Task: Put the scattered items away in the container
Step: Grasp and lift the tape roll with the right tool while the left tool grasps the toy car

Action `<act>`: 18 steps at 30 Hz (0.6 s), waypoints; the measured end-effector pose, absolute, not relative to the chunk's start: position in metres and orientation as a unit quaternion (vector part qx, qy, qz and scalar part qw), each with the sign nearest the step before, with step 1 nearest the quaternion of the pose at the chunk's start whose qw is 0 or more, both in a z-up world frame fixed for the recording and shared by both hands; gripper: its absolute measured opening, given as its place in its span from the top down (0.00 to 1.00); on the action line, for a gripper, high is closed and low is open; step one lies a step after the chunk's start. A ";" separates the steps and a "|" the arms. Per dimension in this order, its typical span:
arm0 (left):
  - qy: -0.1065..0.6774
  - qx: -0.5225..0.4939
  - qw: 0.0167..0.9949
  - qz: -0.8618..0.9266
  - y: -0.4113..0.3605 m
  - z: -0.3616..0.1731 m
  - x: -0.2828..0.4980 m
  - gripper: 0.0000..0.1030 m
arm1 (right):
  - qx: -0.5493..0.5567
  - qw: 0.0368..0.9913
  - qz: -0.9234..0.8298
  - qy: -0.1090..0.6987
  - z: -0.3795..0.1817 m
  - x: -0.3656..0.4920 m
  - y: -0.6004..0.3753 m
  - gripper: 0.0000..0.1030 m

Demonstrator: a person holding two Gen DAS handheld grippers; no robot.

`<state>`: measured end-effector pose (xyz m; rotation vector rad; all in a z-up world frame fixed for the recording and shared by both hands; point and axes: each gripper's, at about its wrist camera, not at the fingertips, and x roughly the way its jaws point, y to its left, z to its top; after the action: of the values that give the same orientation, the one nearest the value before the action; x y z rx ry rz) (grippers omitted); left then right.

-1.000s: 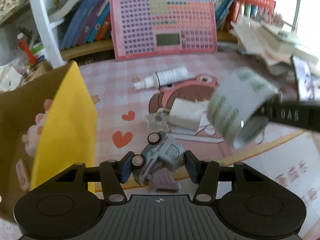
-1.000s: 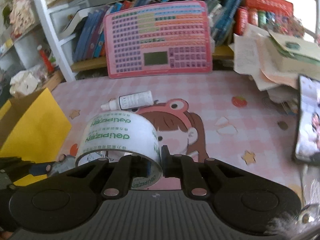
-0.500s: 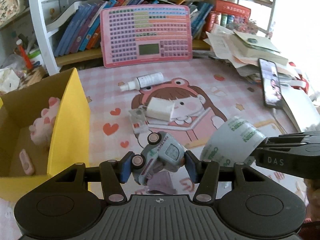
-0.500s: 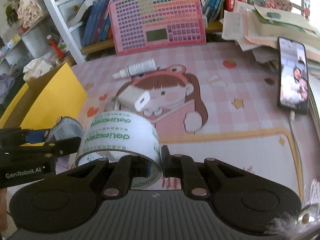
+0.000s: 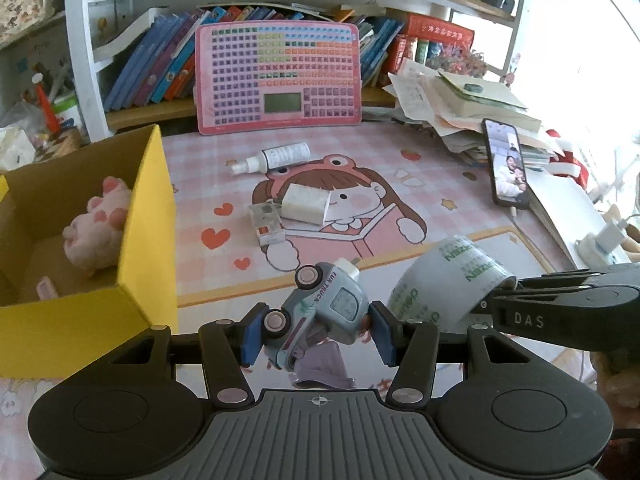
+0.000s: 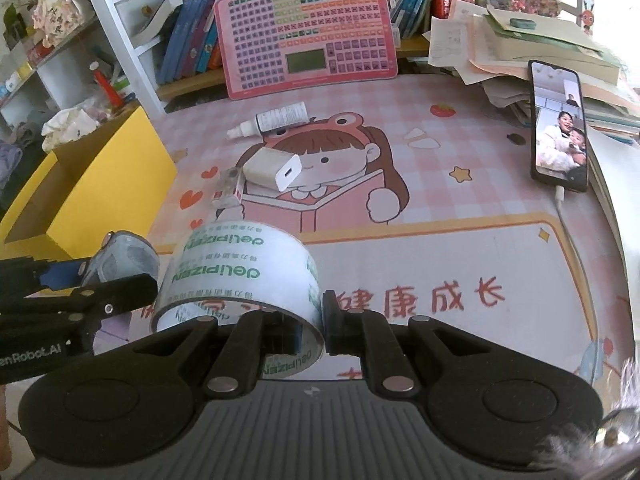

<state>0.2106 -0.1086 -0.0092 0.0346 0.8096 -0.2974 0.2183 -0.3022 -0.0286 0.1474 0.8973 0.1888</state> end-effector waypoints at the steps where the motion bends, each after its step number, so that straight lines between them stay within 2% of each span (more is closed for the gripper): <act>1: 0.391 0.014 0.908 -0.146 -0.104 -0.009 0.207 0.49 | 0.069 0.895 0.086 0.432 -0.028 0.215 -0.298 0.91; 18: 0.391 -0.019 0.907 -0.153 -0.008 -0.006 0.143 0.49 | 0.049 0.891 0.074 0.446 -0.019 0.147 -0.216 0.91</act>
<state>0.1426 -0.0078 -0.0056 -0.0389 0.8074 -0.3160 0.1468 -0.2159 -0.0188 0.1017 0.9254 0.1529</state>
